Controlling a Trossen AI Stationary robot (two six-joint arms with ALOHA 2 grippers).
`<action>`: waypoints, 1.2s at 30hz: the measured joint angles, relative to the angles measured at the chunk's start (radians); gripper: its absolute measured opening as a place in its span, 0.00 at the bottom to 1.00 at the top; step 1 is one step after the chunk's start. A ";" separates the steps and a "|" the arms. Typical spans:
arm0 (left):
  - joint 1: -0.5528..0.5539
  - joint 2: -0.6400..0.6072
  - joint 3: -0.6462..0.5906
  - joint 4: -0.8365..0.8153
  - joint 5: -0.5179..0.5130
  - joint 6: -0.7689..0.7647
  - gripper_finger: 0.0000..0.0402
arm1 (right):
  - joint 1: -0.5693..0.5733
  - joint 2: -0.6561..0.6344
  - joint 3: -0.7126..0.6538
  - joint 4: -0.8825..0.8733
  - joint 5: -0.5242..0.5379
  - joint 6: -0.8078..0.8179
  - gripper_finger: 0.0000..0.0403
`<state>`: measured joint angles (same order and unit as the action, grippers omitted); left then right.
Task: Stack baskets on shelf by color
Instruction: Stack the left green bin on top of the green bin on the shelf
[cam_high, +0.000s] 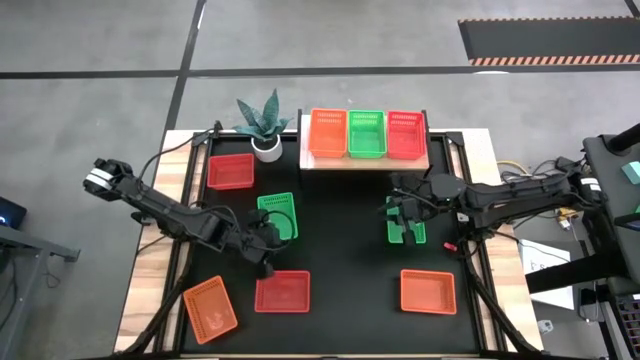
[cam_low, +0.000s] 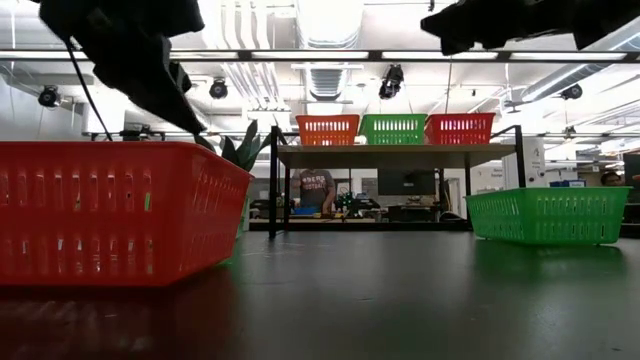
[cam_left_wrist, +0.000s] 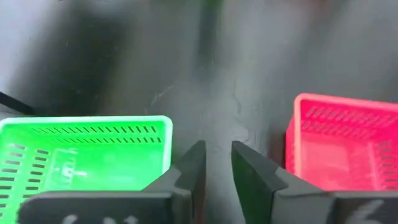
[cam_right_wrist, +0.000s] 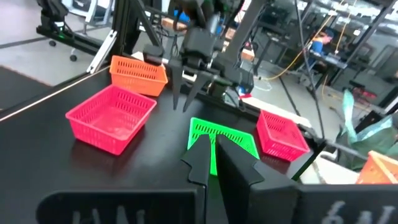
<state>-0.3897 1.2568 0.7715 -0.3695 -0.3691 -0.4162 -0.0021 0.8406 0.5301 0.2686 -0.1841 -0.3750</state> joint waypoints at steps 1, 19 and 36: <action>0.005 0.000 0.000 -0.004 0.003 0.006 0.18 | 0.000 -0.011 0.000 -0.003 0.000 -0.002 0.04; 0.122 0.180 -0.035 -0.032 0.067 0.059 0.36 | 0.000 -0.148 -0.027 -0.118 0.000 0.026 0.04; 0.047 0.197 0.220 -0.247 0.084 0.056 0.00 | 0.000 -0.185 -0.089 -0.049 0.000 -0.034 0.04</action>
<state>-0.3424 1.4540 0.9919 -0.6164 -0.2849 -0.3606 -0.0021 0.6559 0.4411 0.2200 -0.1843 -0.4095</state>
